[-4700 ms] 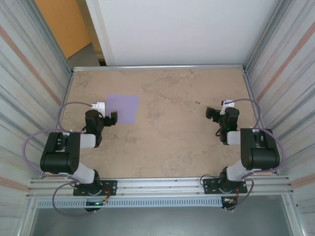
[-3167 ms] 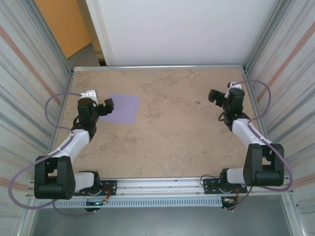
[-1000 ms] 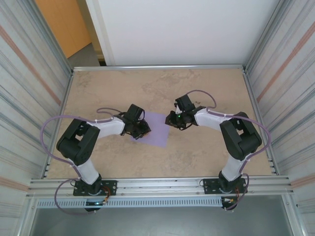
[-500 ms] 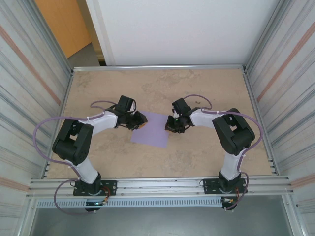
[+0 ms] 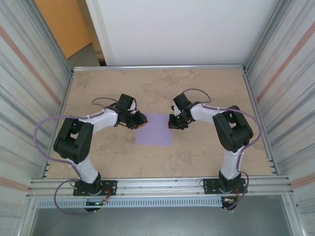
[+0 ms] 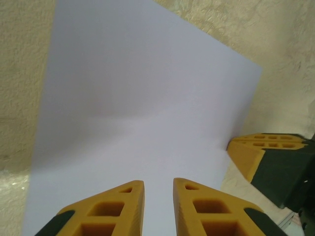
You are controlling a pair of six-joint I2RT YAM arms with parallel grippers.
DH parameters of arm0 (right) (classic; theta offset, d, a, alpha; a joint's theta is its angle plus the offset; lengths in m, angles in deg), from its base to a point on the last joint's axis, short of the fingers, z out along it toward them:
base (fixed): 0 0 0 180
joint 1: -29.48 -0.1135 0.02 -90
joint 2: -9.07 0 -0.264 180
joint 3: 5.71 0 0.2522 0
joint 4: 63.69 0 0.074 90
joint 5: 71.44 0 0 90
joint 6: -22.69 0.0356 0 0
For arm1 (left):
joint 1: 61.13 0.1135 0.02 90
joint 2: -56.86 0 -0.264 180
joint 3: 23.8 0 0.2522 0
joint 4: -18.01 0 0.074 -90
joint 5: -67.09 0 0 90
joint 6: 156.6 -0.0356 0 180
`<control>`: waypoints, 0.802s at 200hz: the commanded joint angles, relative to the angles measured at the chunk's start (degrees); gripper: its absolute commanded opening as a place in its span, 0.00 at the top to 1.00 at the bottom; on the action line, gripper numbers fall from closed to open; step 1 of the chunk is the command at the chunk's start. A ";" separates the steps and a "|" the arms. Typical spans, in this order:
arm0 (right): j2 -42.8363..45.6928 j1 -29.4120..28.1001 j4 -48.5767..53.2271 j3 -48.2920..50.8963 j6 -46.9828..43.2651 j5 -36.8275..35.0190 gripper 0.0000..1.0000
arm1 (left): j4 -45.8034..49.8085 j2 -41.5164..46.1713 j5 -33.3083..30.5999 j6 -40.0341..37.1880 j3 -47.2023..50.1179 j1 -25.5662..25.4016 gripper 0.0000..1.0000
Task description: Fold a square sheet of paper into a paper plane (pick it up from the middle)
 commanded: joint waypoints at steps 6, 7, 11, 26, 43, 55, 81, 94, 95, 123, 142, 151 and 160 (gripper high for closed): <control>-1.96 1.25 7.08 -0.95 -10.63 2.05 0.94 | 4.01 -2.46 1.18 -5.05 -2.85 0.51 0.78; -1.99 1.29 7.11 -1.01 -10.63 2.24 0.94 | 4.09 -2.57 1.20 -5.11 -2.93 0.50 0.78; -2.07 1.33 7.12 -1.28 -10.56 2.91 0.94 | 4.41 -3.01 1.34 -5.49 -3.40 0.50 0.78; -1.68 1.24 6.03 -1.82 -8.87 4.83 0.94 | 5.85 -4.58 1.51 -6.48 -4.96 0.49 0.80; -0.56 1.23 4.04 -1.77 -5.50 5.49 0.93 | 6.67 -6.00 1.18 -6.76 -5.83 0.41 0.82; 0.39 1.31 2.60 -1.53 -2.94 5.52 0.93 | 6.47 -6.70 1.42 -6.55 -5.96 0.41 0.84; 1.87 1.44 0.98 -1.04 1.06 4.91 0.93 | 6.12 -7.75 1.07 -5.64 -5.48 0.23 0.87; 2.17 1.48 0.72 -0.62 2.22 3.90 0.93 | 5.95 -7.95 0.43 -5.11 -4.93 0.21 0.88; 2.19 1.45 0.63 -0.58 2.34 3.82 0.93 | 5.98 -8.00 0.39 -5.06 -4.90 0.18 0.88; 1.65 1.63 0.28 0.37 3.88 3.56 0.93 | 4.77 -8.24 0.35 -4.04 -3.25 0.15 0.90; 0.76 1.63 0.15 0.47 4.38 4.09 0.93 | 4.29 -8.29 0.14 -3.75 -2.51 0.14 0.91; 0.28 1.59 0.04 0.46 4.58 4.31 0.93 | 4.06 -8.22 0.05 -3.62 -2.19 0.15 0.91; 0.02 1.66 -0.10 0.64 4.81 4.45 0.93 | 3.76 -8.25 -0.01 -3.44 -1.80 0.10 0.91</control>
